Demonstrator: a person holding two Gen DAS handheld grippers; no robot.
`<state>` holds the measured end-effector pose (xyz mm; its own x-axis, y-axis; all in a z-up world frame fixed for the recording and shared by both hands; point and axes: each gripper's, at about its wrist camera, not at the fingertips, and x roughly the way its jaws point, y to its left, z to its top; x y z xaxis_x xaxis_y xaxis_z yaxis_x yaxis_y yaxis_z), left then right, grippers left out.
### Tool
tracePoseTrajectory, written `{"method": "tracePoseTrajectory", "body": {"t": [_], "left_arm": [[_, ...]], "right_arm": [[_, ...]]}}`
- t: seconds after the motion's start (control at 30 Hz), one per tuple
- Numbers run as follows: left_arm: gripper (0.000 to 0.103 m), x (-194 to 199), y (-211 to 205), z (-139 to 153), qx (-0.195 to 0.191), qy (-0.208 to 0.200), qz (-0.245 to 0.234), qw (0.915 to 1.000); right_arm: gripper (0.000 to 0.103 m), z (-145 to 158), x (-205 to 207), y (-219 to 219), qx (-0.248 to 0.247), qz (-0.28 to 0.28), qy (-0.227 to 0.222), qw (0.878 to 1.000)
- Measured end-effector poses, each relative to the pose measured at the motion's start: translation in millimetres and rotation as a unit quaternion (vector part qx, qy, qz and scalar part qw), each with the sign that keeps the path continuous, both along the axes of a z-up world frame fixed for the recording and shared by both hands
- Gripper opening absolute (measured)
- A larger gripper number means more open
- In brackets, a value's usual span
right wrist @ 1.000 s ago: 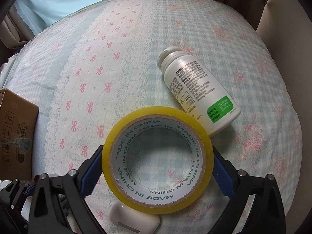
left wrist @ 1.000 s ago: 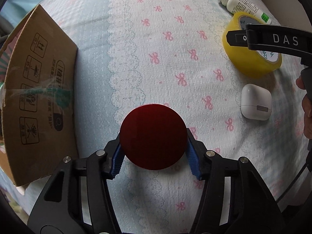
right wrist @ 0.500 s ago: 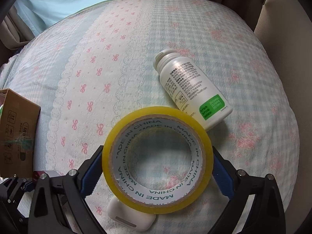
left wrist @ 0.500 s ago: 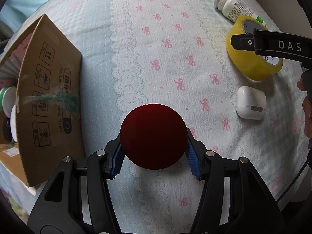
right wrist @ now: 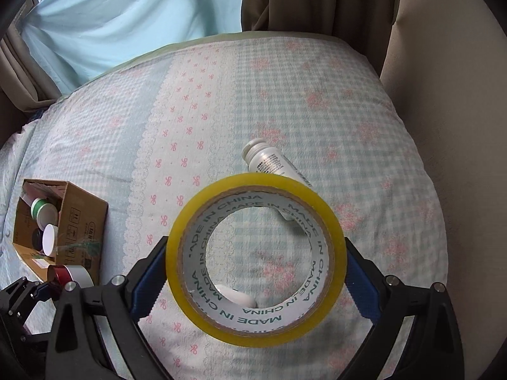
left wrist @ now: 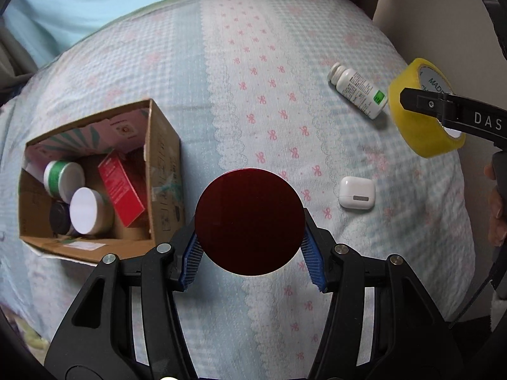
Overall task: Organize rigid objects
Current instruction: 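Carry red lid and yellow tape roll over the box and lower them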
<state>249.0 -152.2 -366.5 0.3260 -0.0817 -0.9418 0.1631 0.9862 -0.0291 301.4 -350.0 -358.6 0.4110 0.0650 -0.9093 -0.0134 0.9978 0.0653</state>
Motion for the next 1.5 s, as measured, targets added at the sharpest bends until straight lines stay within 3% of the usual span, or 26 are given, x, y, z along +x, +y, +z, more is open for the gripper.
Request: {"method": "tracePoseTrajectory", "body": {"t": [0.4,0.6,0.77,0.97,1.1,1.37,1.5], "left_arm": [[0.052,-23.6,86.1,127.1,-0.04,-0.072,0.0,0.9966],[0.052,-30.1,150.4,164.5,-0.051,-0.081,-0.029,0.995],[0.051,-33.7,211.6,180.5,-0.05,-0.087,-0.05,0.9937],[0.052,-31.1,280.2,186.2,-0.039,-0.087,-0.072,0.9928],[0.052,-24.6,320.6,178.7,-0.04,-0.081,-0.06,0.9941],[0.052,-3.6,371.0,134.3,-0.038,-0.051,-0.019,0.9978],[0.052,11.4,379.8,107.0,-0.036,-0.023,-0.015,0.999]], "right_arm": [[0.098,124.1,-71.6,30.6,0.01,-0.063,-0.032,0.997],[0.098,164.7,-99.9,86.4,0.021,-0.096,-0.053,0.994],[0.098,176.8,-117.1,145.6,0.046,-0.118,-0.05,0.991],[0.098,178.6,-123.0,219.9,0.067,-0.132,-0.046,0.988],[0.098,171.6,-113.2,265.3,0.07,-0.111,-0.029,0.991],[0.098,145.6,-87.7,327.3,0.09,-0.042,0.0,0.995],[0.098,124.2,-68.4,341.6,0.094,-0.034,0.02,0.995]]}}
